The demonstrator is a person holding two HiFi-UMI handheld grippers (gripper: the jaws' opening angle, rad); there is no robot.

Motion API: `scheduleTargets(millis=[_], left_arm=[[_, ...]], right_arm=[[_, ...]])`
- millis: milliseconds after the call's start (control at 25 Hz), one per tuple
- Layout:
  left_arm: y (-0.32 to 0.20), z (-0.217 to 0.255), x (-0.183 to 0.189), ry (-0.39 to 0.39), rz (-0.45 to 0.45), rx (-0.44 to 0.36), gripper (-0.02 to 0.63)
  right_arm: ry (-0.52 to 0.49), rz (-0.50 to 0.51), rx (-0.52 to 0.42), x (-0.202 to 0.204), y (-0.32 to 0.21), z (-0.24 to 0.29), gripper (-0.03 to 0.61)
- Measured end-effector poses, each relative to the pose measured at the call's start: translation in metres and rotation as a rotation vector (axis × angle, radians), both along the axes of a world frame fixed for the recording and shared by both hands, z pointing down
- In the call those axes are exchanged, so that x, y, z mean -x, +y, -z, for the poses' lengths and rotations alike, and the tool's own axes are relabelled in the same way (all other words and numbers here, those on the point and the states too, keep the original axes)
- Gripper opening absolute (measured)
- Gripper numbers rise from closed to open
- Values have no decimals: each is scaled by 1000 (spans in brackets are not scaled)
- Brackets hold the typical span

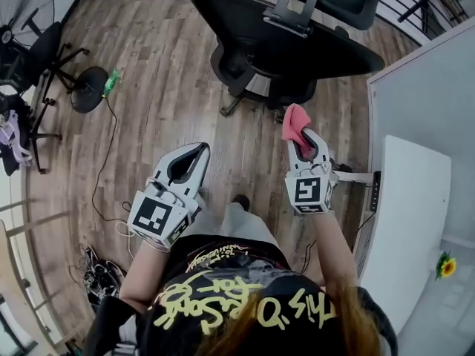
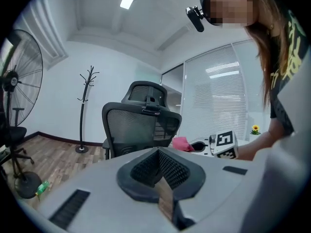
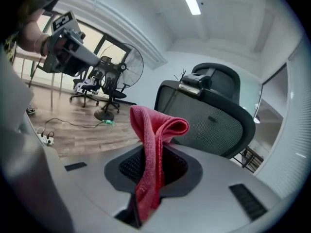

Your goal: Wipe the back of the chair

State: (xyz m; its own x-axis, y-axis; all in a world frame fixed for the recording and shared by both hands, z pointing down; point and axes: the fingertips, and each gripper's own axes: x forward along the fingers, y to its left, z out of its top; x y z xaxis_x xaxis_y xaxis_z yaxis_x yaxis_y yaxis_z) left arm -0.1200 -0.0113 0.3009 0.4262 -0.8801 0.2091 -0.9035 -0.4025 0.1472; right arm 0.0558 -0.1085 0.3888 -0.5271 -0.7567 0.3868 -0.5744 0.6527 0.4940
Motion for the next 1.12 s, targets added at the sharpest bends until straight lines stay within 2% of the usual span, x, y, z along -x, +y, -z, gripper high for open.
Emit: scheduleTargets(millis=[160, 280, 480, 640, 840, 1000, 1120], left_arm=[[-6, -25, 19, -1, -44, 53, -8], [-16, -28, 37, -8, -87, 56, -8], [-30, -41, 74, 42, -128, 92, -6], [-38, -62, 95, 17, -173, 132, -7], [-46, -79, 107, -32, -220, 175, -7], [-60, -88, 105, 2, -217, 152, -8], [-57, -100, 102, 12, -238, 178, -8]], right_arm=[[147, -8, -29, 28, -44, -35, 61], [266, 10, -59, 58, -79, -56, 61], [412, -4, -46, 94, -120, -102, 61], [514, -19, -56, 110, -152, -131, 61], [575, -41, -49, 119, -177, -160, 61], [616, -27, -68, 125, -179, -188, 61], [577, -66, -39, 123, -188, -201, 61]])
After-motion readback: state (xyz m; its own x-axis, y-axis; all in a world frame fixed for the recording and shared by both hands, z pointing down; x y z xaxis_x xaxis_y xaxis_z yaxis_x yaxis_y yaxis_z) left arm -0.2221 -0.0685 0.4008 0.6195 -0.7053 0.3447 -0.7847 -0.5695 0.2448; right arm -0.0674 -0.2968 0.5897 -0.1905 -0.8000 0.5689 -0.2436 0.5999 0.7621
